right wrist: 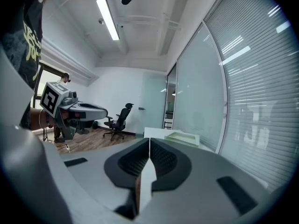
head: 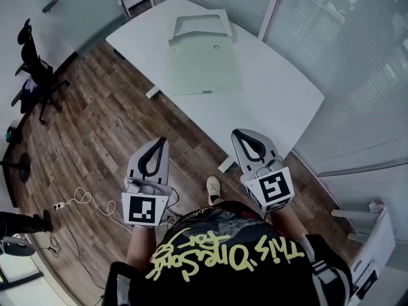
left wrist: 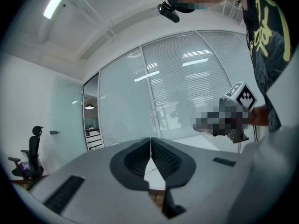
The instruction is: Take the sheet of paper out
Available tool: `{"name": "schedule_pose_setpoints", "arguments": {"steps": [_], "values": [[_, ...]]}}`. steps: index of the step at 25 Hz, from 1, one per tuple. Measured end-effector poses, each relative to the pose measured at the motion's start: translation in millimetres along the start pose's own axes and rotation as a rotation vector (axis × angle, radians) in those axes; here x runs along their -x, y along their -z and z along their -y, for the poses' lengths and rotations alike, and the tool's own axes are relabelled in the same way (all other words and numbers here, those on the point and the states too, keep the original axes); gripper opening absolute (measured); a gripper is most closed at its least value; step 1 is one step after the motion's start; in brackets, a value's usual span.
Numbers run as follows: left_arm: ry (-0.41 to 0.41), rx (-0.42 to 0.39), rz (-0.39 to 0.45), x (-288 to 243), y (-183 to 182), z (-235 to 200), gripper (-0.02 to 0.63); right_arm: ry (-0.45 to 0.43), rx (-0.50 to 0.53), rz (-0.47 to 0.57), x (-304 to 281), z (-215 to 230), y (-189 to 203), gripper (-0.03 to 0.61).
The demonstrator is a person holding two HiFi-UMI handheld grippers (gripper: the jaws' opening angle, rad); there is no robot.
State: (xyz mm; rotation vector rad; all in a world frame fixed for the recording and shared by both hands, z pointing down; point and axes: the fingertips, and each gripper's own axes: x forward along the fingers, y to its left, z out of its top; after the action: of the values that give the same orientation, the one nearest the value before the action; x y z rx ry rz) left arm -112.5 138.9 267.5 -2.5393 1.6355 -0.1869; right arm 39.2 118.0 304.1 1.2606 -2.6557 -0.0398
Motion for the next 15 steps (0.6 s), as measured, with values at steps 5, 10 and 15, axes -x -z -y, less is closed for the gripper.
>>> {"name": "schedule_pose_setpoints", "arguments": {"steps": [5, 10, 15], "values": [[0.002, 0.005, 0.001, -23, 0, 0, 0.01, 0.007, -0.009, -0.007, -7, 20, 6, 0.009], [0.002, 0.004, 0.005, -43, -3, 2, 0.011, 0.008, -0.012, -0.012, -16, 41, 10, 0.009], [-0.016, 0.003, -0.005, -56, -1, 0, 0.009, -0.019, -0.002, -0.008, -28, 54, 8, 0.009]]}}
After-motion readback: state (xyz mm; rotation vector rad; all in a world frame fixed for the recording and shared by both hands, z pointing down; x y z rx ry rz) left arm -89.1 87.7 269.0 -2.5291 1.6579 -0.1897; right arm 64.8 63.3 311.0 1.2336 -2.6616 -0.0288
